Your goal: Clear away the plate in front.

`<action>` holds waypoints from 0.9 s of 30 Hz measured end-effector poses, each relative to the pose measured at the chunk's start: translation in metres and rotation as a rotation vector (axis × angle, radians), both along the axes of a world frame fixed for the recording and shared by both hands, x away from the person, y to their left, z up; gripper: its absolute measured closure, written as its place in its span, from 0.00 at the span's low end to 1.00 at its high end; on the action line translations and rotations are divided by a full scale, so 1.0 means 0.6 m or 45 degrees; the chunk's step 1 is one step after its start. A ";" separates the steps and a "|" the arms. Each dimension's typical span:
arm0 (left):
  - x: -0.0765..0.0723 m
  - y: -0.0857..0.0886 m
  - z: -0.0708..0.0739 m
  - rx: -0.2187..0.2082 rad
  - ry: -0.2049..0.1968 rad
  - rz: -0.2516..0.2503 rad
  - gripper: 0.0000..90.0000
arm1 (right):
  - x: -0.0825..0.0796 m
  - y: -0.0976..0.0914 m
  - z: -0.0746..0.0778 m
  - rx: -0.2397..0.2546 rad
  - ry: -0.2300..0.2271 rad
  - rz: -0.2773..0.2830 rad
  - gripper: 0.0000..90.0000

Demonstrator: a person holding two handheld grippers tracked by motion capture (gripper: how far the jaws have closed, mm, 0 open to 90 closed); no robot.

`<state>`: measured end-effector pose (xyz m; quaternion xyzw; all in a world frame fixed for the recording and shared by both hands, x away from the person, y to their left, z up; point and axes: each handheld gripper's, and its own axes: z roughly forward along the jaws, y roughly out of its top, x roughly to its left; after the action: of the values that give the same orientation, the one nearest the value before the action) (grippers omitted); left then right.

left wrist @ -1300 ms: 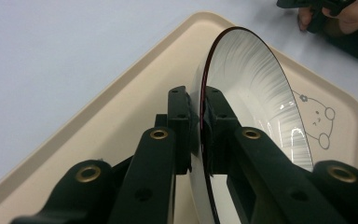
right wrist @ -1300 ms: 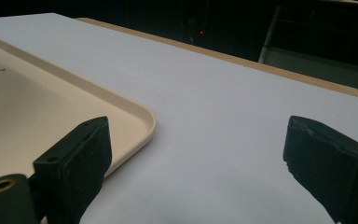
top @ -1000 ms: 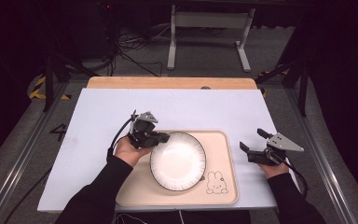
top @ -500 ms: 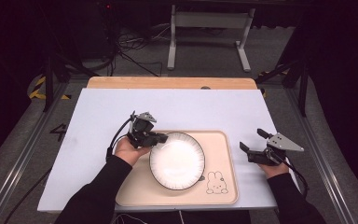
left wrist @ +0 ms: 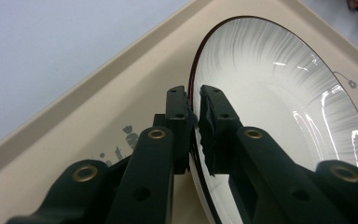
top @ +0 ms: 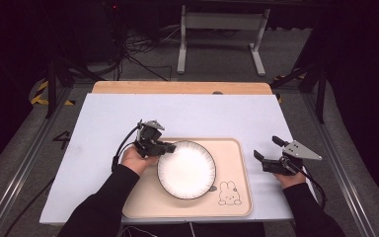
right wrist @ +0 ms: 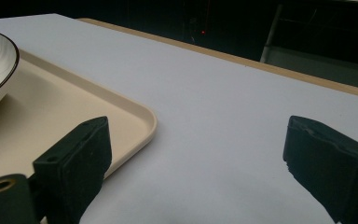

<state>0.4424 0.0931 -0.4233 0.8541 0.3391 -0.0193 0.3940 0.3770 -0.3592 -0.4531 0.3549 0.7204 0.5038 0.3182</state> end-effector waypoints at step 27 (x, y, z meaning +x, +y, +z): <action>0.009 -0.012 -0.028 0.056 0.074 0.005 0.77 | 0.002 -0.001 0.000 0.007 0.012 -0.003 0.09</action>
<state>0.4478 0.0858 -0.4402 0.8609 0.3524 -0.0360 0.3652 0.3781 -0.3597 -0.4530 0.3588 0.7202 0.5037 0.3145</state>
